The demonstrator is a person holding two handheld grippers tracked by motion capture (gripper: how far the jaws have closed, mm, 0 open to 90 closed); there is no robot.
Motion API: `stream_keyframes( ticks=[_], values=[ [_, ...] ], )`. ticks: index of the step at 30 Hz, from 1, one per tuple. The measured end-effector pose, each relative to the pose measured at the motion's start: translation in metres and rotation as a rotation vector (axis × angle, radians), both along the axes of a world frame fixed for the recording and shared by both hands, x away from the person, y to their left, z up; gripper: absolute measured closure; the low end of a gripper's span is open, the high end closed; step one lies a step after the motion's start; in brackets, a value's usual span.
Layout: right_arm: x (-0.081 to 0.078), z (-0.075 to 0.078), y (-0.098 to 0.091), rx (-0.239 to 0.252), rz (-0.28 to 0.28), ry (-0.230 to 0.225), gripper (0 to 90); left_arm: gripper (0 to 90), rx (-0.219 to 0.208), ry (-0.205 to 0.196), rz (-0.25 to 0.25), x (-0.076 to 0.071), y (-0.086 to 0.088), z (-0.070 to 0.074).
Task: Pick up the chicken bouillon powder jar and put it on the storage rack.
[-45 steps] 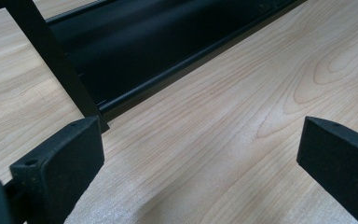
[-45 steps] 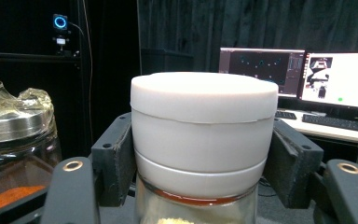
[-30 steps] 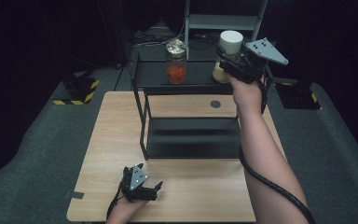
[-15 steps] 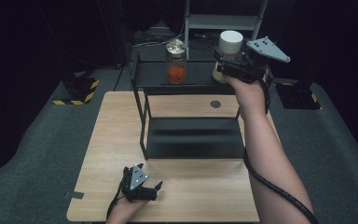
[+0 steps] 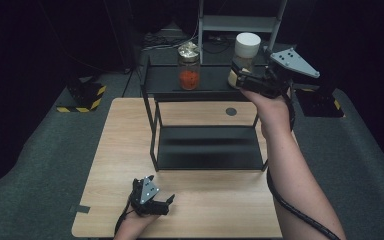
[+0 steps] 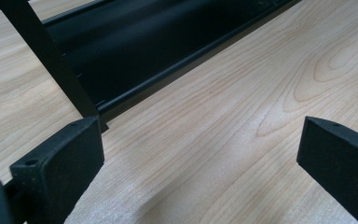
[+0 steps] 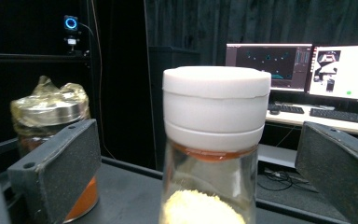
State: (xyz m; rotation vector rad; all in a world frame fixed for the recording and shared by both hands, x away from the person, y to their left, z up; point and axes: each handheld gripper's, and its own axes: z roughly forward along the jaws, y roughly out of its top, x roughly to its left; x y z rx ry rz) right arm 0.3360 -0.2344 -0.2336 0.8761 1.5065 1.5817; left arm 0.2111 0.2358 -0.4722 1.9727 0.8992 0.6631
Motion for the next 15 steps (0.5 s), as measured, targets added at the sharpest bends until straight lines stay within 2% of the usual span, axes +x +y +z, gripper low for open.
stream_keyframes(
  ticks=[9,15],
  values=[
    [-0.021,-0.008,-0.002,-0.025,0.028,-0.029,0.0,0.9,0.013,-0.010,-0.002,-0.002,-0.002,0.000],
    [-0.038,-0.013,-0.003,-0.043,0.034,-0.028,0.0,0.9,0.017,-0.009,0.000,-0.001,-0.003,0.000]
  ],
)
